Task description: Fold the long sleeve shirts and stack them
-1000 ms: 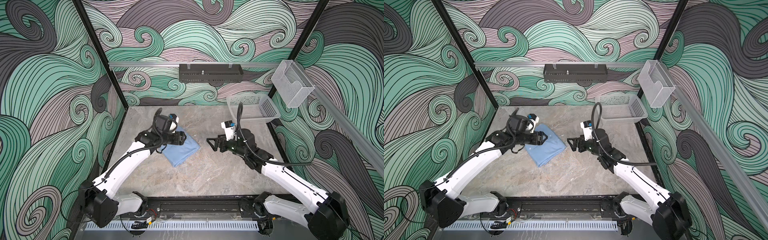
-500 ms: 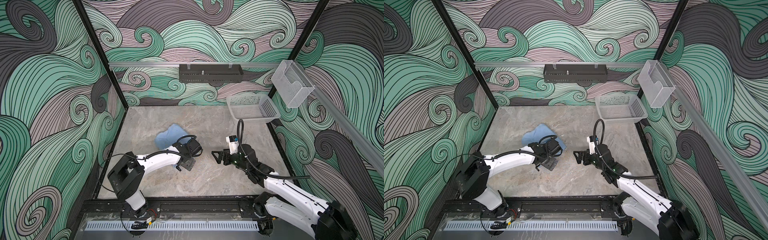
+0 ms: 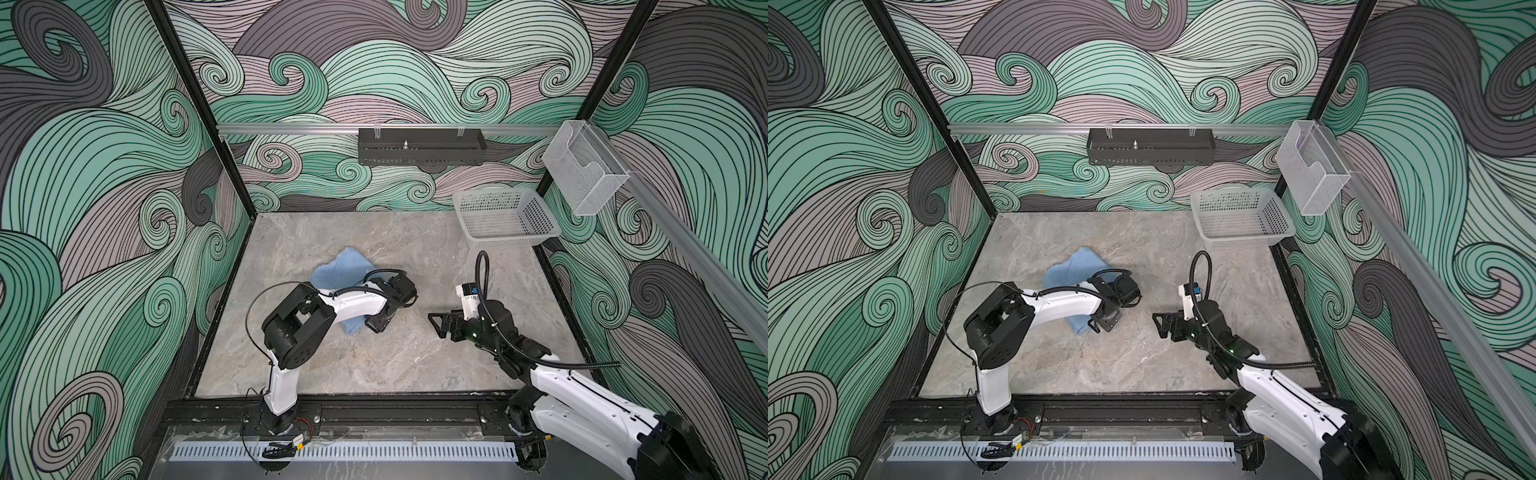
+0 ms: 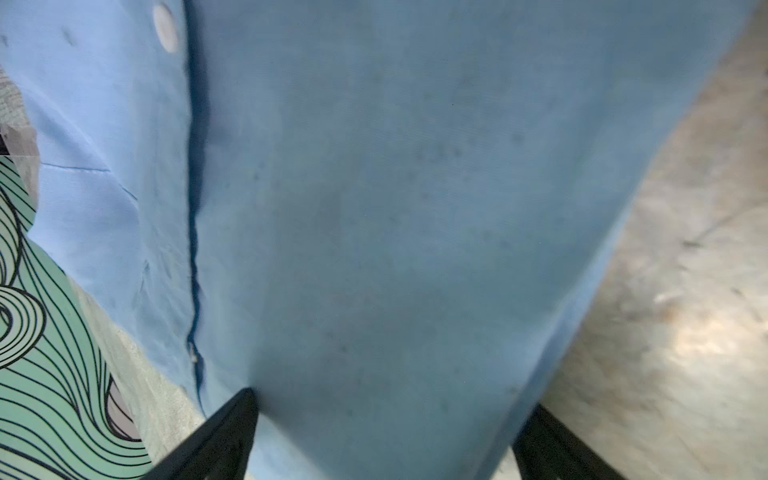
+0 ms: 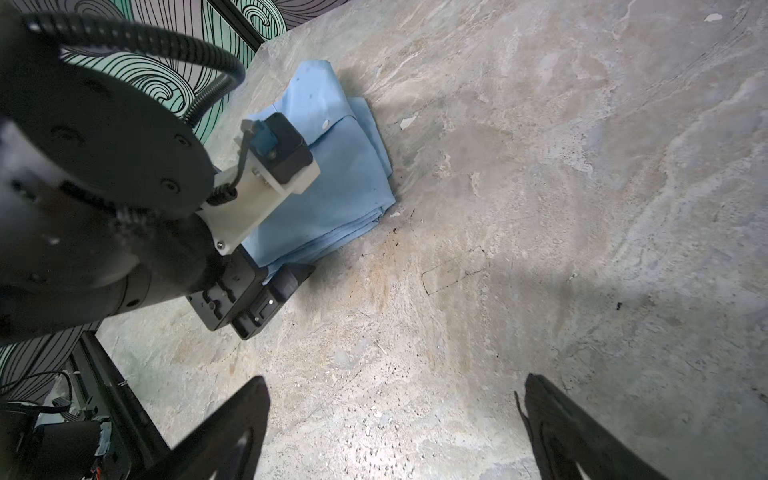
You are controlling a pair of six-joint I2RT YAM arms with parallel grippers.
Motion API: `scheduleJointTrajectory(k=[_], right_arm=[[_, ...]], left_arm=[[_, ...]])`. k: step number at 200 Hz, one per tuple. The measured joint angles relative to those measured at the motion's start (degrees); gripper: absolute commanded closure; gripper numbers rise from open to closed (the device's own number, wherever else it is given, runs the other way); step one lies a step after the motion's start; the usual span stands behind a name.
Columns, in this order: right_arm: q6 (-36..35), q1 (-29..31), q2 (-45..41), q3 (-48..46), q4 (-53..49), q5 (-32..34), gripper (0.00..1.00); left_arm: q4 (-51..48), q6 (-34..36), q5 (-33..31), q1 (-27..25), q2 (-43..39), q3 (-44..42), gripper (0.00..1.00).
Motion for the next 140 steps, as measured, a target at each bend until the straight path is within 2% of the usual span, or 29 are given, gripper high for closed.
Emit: scheduleJointTrajectory(k=[38,65,87,123,140], right_arm=[[0.02,0.0,-1.09,-0.15,0.13,0.0,0.06],[0.0,0.0,-1.11,-0.15,0.33,0.0,0.07],[0.0,0.0,-1.36,-0.15,0.39,-0.02,0.08],[-0.04,0.04,-2.84,-0.15,0.0,-0.07,0.09],[-0.09,0.04,-3.91,-0.15,-0.61,-0.07,0.09]], left_arm=[[-1.62,1.05,0.04,1.95,2.56,2.86,0.22],[-2.93,2.05,0.66,2.54,4.74,4.98,0.37],[-3.93,2.93,3.43,3.65,5.53,6.32,0.55],[-5.97,3.58,6.01,6.6,7.69,9.07,0.67],[-6.56,4.17,7.08,7.8,8.57,10.1,0.84]])
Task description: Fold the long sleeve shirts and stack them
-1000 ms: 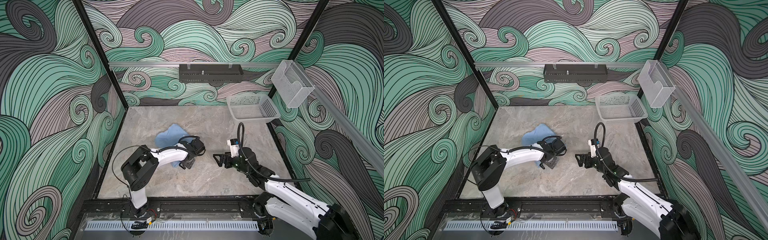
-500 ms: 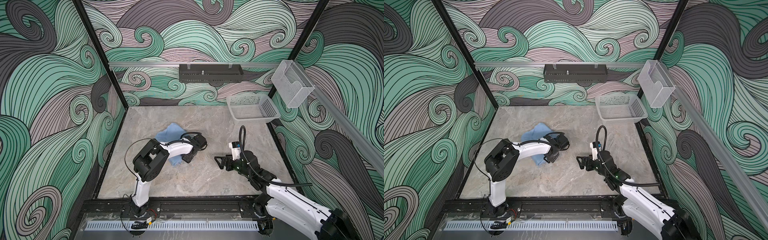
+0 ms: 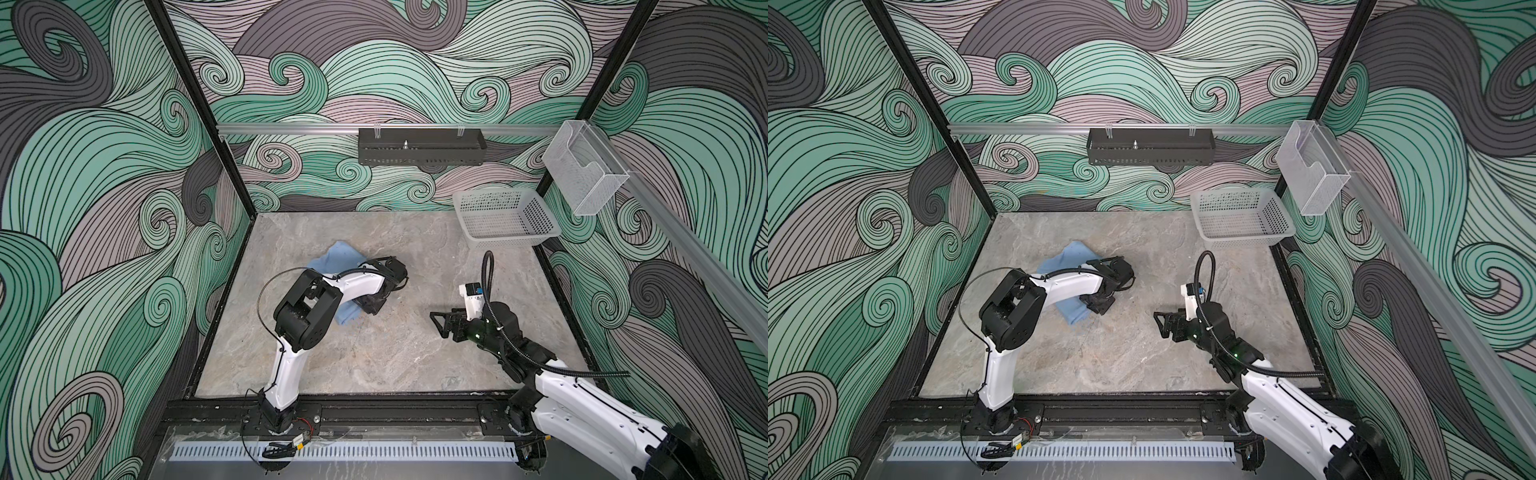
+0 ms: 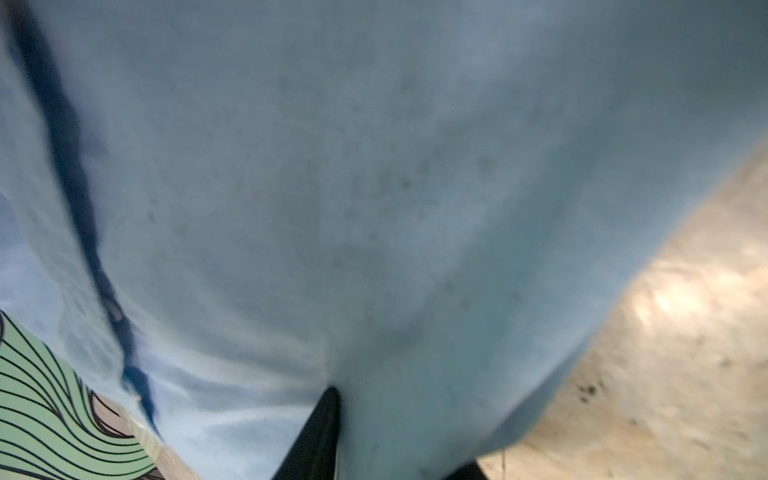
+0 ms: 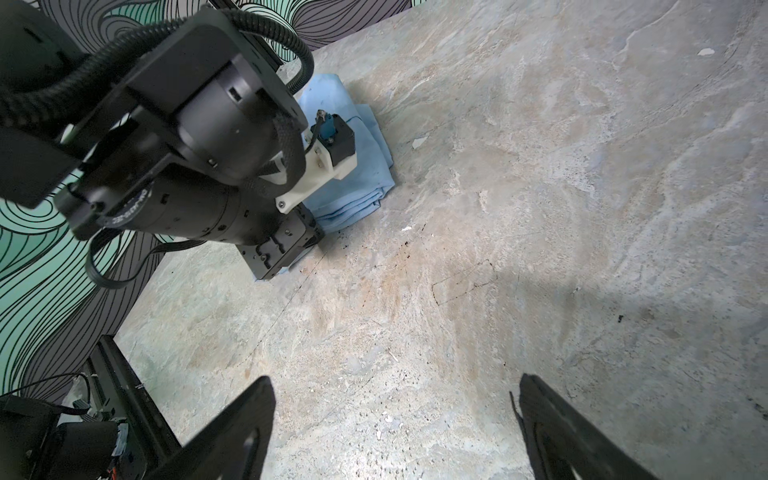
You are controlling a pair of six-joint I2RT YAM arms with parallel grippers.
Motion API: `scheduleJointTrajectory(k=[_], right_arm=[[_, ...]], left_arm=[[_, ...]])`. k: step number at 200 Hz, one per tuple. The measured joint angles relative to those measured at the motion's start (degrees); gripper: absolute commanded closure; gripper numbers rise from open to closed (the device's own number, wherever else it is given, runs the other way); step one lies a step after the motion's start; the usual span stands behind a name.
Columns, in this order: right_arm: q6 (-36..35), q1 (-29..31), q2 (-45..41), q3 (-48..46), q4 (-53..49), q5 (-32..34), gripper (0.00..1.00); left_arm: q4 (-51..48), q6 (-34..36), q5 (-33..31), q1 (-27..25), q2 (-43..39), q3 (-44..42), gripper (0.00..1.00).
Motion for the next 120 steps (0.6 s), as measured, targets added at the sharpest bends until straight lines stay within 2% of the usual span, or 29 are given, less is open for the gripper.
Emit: scheduleJointTrajectory(k=[12,21,87,120], right_arm=[[-0.15,0.0,-0.79,0.0,-0.37,0.0,0.09],[-0.2,0.0,-1.27,0.0,-0.68,-0.02,0.09],[-0.35,0.0,-3.04,-0.07,-1.95,-0.04,0.1],[-0.37,0.0,-4.96,-0.07,-3.37,0.46,0.11]], left_arm=[[-0.39,-0.2,0.33,0.66,0.68,0.68,0.95],[-0.66,0.26,0.52,1.03,0.96,1.07,1.0],[-1.79,0.98,1.62,2.21,1.42,2.62,1.0],[-2.82,2.73,10.21,1.68,-2.16,2.21,1.0]])
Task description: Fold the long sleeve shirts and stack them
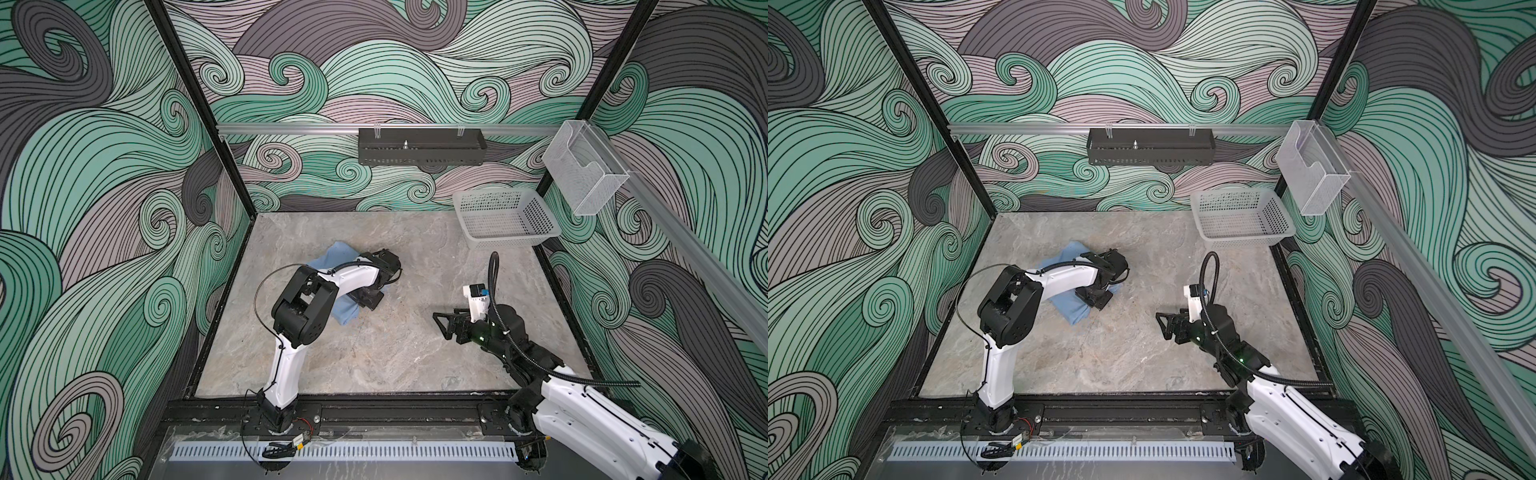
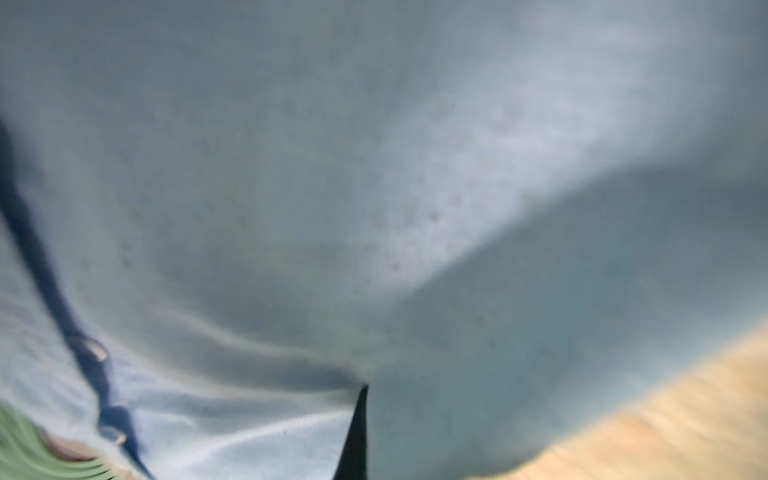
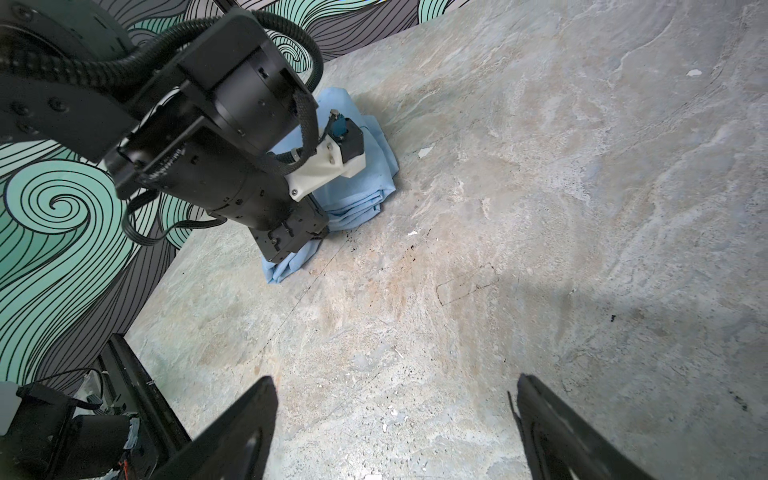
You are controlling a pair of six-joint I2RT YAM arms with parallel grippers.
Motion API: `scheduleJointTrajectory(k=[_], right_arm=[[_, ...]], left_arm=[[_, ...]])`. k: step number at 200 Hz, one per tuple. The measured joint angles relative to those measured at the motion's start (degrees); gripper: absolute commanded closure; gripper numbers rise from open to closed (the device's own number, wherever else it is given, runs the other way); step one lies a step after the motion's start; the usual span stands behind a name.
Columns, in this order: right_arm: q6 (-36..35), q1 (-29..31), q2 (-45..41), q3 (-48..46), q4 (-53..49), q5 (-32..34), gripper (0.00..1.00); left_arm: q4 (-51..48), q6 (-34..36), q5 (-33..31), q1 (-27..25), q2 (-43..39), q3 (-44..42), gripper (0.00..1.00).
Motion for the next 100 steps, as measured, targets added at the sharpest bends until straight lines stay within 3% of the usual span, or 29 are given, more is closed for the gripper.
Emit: scheduleJointTrajectory(k=[62,100], right_arm=[[-0.13,-1.25,3.02,4.48,-5.42,0.66,0.11],[-2.16,-6.05,2.91,10.93,-10.43,0.02,0.11]], left_arm=[[-2.01,-1.31,27.89,-6.67,-14.58,1.44,1.0],[1.66,-5.92,41.86,-7.13,-19.45,2.03,1.0]])
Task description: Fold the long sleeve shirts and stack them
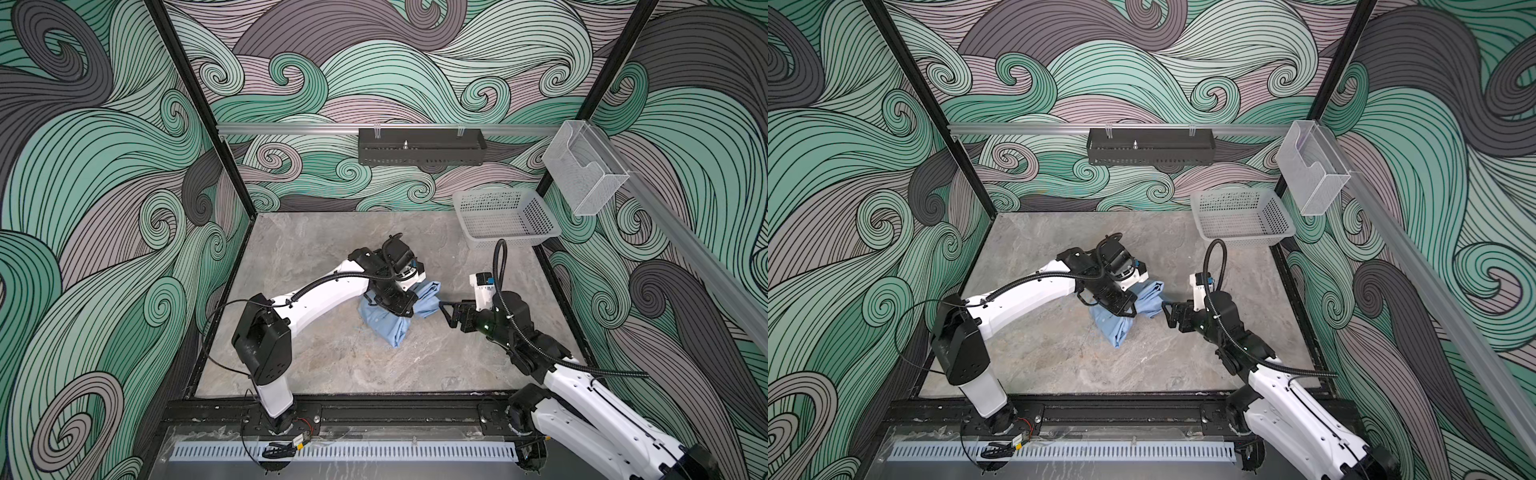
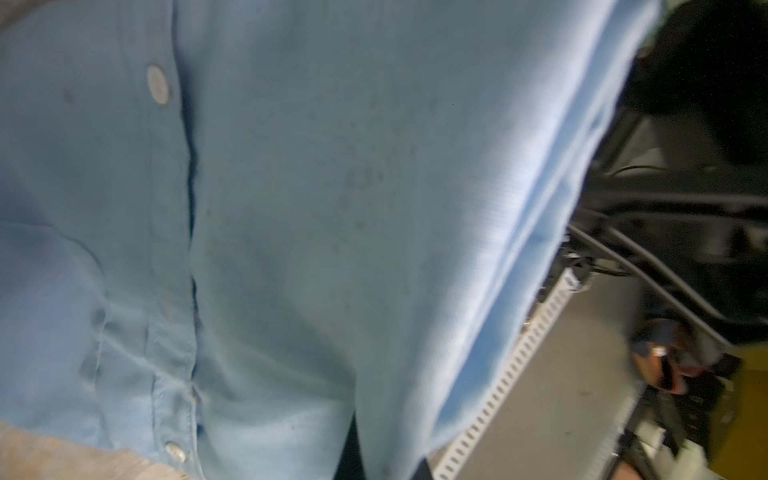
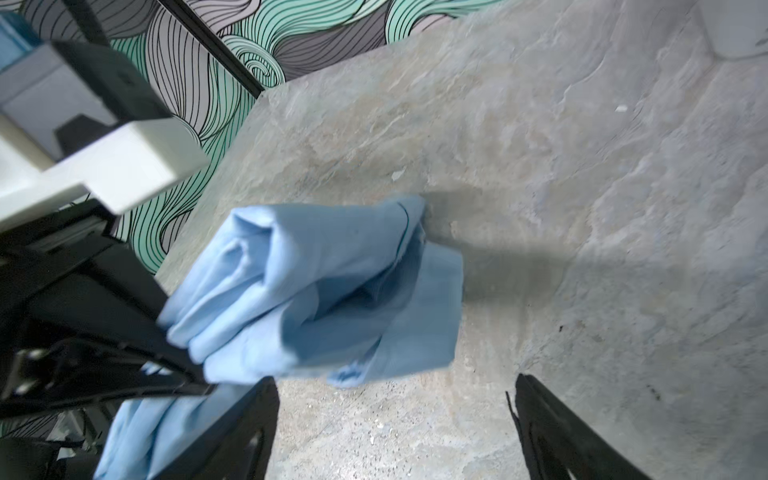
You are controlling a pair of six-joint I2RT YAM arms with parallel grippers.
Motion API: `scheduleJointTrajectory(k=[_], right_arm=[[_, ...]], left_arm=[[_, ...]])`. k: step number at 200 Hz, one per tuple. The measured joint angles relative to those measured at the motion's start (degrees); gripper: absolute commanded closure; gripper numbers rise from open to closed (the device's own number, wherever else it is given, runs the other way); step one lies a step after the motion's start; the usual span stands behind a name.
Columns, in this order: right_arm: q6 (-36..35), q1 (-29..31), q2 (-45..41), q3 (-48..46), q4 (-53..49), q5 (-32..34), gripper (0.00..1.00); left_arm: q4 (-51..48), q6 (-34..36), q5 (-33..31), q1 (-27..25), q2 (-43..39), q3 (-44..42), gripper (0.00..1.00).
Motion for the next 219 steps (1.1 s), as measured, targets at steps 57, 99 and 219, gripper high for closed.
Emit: scheduleJointTrajectory(k=[57,99,219], right_arm=[[-4.7,-4.17,-0.61,8.31,-7.48,-0.94,0.1],[-5.18,-4.79,2.19,9.18,-10.14,-2.12,0.11],[7.98,-4.61,29.29,6.73,1.97,-16.55,0.11]], left_arm=[[16.55,-13.09,15.67,8.57,-5.03,-5.4,1.0],[24.06,-18.47,20.41,14.99,-4.52,-12.37,1.0],[12.96,-10.01,2.71,28.85,7.02,-23.15,1.0]])
